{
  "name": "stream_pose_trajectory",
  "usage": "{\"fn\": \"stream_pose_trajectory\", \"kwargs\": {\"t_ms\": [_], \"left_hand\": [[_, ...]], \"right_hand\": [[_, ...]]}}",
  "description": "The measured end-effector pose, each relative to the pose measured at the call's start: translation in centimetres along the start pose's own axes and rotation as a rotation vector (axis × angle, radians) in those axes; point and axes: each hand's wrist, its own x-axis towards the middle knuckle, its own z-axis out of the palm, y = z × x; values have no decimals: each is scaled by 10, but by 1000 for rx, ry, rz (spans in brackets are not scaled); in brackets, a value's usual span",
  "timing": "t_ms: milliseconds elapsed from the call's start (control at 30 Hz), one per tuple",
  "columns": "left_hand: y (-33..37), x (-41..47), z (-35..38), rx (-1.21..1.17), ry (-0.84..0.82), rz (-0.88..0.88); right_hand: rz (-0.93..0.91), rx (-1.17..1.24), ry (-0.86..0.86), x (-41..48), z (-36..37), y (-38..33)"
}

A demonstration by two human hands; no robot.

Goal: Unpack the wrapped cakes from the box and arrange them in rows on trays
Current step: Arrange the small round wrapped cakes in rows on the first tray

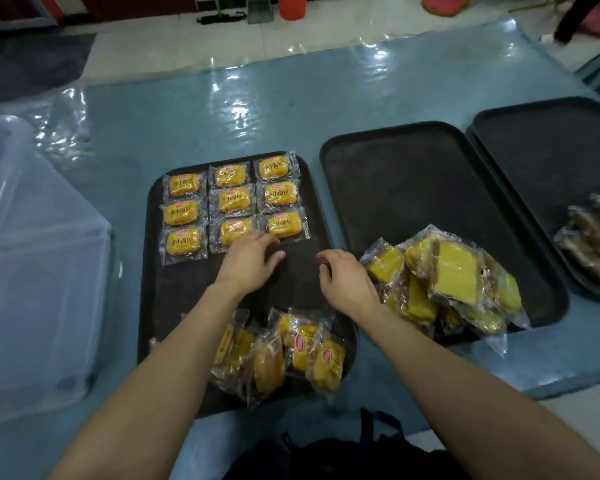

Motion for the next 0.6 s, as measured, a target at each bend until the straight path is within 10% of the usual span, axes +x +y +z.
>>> {"fn": "stream_pose_trajectory", "kwargs": {"t_ms": [600], "left_hand": [[70, -132, 56, 286, -126, 64]], "right_hand": [[37, 209, -357, -82, 2, 24]]}}
